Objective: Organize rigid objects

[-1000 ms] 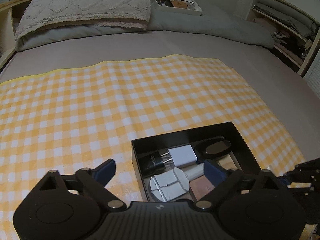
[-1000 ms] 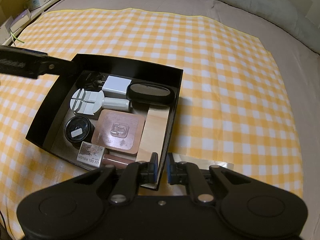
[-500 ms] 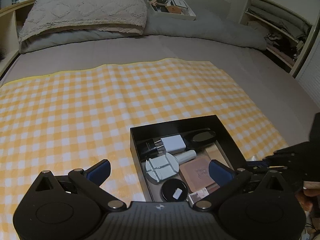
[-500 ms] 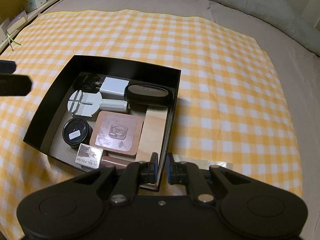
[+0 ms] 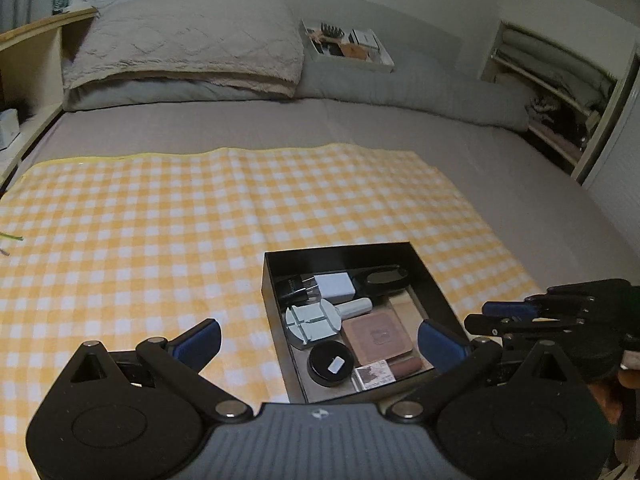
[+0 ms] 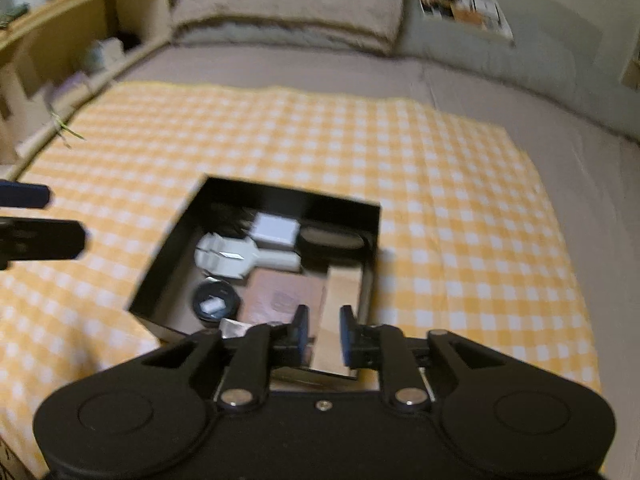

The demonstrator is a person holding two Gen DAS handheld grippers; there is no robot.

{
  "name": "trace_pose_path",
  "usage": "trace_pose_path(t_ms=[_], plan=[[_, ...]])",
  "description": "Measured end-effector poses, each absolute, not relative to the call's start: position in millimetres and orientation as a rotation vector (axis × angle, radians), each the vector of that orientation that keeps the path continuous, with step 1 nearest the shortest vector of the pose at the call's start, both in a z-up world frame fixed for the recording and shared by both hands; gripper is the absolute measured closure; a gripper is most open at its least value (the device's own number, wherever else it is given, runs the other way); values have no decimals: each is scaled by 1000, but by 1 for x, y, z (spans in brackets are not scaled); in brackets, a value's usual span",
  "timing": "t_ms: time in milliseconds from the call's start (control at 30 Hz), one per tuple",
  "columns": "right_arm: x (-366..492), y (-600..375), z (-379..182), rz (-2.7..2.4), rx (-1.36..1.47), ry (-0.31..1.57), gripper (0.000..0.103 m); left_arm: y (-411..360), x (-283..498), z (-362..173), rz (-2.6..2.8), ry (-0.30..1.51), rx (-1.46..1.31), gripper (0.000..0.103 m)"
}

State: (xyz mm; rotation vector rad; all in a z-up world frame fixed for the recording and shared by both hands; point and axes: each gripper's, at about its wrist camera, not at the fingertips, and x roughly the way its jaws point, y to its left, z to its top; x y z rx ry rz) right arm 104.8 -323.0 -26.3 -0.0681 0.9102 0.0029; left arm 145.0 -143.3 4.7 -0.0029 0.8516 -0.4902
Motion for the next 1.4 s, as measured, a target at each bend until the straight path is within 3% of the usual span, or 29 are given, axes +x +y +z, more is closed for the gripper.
trace_pose_path(t_ms=[567, 900, 1400], plan=[[15, -298, 35, -28, -81, 656, 24, -116, 69, 32, -440, 677, 18, 0], [-21, -303, 34, -81, -36, 551, 4, -110, 37, 35, -416, 597, 75, 0], [-34, -296, 18, -94, -55, 508, 0, -112, 28, 27, -399, 606, 111, 0]])
